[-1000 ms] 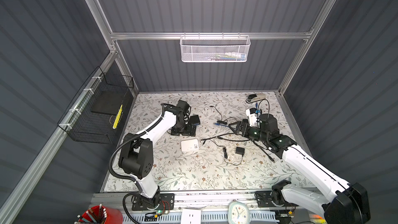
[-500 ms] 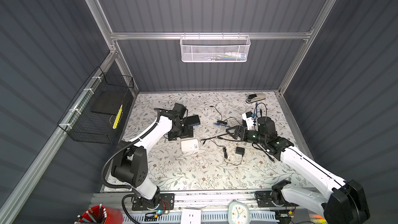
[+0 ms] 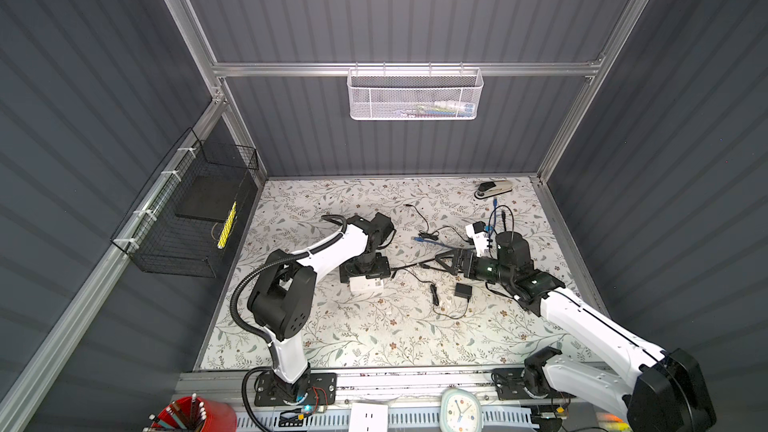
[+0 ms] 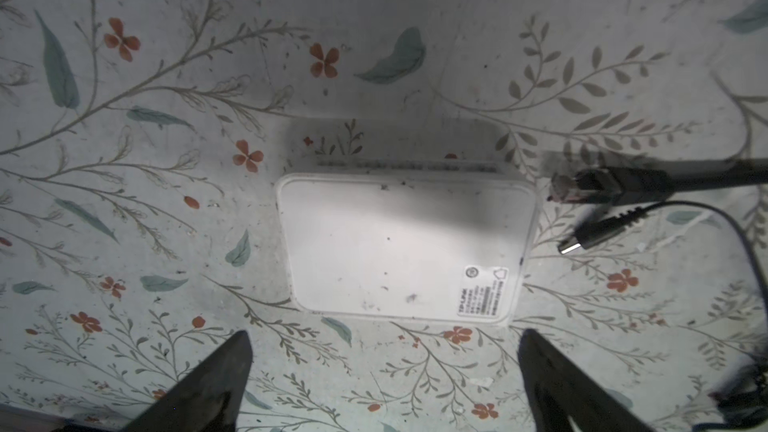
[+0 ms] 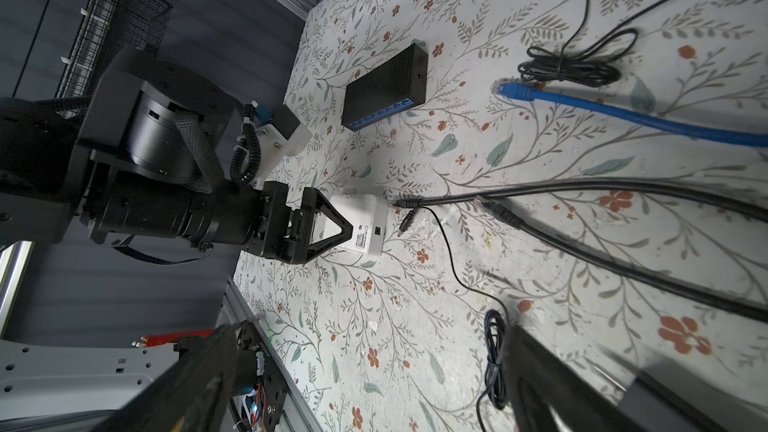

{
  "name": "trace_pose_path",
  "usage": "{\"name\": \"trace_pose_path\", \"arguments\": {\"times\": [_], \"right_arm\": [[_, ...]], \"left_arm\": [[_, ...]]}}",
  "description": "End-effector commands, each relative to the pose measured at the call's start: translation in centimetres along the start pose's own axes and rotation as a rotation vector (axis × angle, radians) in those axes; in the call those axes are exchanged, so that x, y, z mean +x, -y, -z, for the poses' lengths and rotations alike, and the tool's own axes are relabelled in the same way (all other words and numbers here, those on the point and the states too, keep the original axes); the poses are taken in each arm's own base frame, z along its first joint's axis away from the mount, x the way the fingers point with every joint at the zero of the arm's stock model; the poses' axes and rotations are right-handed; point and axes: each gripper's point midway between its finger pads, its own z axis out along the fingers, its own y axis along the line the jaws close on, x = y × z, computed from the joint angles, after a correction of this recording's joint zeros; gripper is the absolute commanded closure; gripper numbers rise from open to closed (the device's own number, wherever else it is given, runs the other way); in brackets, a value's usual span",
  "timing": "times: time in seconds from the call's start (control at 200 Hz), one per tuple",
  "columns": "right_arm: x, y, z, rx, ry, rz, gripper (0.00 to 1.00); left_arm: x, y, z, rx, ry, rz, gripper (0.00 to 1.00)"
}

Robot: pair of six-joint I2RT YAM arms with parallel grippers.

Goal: Insert the plug into the switch port
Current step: 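Lower the left gripper over the white switch and close on it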

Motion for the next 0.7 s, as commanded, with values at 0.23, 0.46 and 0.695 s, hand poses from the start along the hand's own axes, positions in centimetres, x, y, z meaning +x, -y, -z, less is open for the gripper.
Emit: {"name": "trace_pose_path", "arguments": {"times": [0.23,0.46,0.695], "right_arm": [[0.9,-0.4,0.6,-0.025,-0.023,0.066,0.01],[0.5,-0.7,1.2,-0.033,-0.013,0.078,0.01],[0.3,-0.4,3.0,-0.029,0.046,0.074,0.01]], "left_arm": [[1.0,1.2,7.1,0.194,0.27,-1.051,0.0],[0.1,-0.3,5.4,0.349,0.39,-1.379,0.0],[-1.6,0.6,1.3,0.31,0.412,-1.484,0.0]]}}
